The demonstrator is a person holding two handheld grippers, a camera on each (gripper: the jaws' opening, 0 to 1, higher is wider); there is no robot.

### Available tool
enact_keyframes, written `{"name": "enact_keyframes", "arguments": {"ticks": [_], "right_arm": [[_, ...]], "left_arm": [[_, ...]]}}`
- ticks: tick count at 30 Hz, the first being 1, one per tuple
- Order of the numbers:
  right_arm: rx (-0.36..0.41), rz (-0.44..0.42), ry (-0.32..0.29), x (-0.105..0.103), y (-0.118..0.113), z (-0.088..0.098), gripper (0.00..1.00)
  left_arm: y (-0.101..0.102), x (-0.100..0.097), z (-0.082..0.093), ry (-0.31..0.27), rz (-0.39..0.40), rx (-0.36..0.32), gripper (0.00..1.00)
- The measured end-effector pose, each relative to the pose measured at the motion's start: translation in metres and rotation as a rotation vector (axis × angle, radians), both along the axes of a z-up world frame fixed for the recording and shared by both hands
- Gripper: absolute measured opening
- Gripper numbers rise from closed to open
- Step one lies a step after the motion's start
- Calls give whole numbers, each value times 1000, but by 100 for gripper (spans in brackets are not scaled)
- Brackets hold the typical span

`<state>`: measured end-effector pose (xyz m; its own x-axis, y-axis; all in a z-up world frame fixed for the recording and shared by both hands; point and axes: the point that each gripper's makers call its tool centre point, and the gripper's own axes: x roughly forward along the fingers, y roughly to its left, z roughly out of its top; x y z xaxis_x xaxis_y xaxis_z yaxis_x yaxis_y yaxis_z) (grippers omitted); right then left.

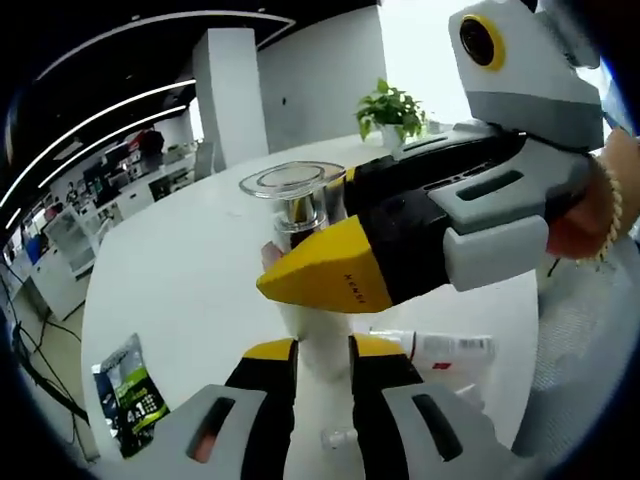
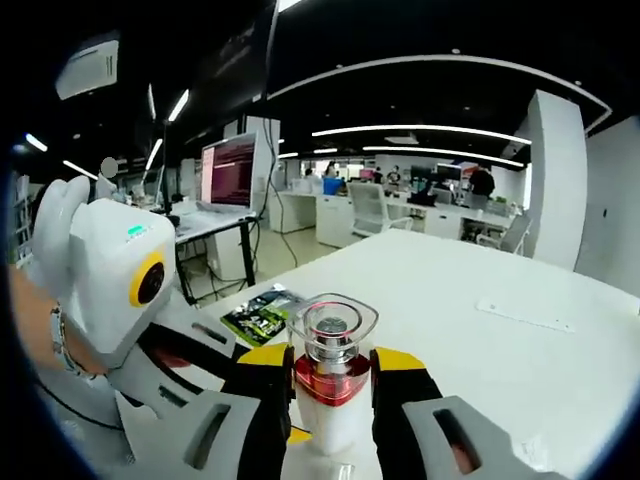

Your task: Arrange the skincare products in the storage area until every visible bottle or jar stands upright without overlapping.

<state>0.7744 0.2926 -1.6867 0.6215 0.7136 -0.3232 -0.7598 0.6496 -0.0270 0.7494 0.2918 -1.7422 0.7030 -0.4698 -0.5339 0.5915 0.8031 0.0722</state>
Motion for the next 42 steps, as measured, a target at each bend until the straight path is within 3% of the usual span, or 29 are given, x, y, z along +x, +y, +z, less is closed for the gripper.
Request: {"name": "enact_keyframes", "arguments": {"ticks": [6,16,32,42], "right_arm": [[-8,85,-2,0,-1,1,26],[-15,139,2,1,-3,0,26],[-13,98,-3,1,-4,0,27],[-19,110,-9,-1,-30,5,39]], "left_arm": [[6,0,0,-2,-9,12,20],[10,1,1,2,5,-1,21],[11,0,-3,15,1,7,22],[16,-6,-2,68,-2,-25,30]]}}
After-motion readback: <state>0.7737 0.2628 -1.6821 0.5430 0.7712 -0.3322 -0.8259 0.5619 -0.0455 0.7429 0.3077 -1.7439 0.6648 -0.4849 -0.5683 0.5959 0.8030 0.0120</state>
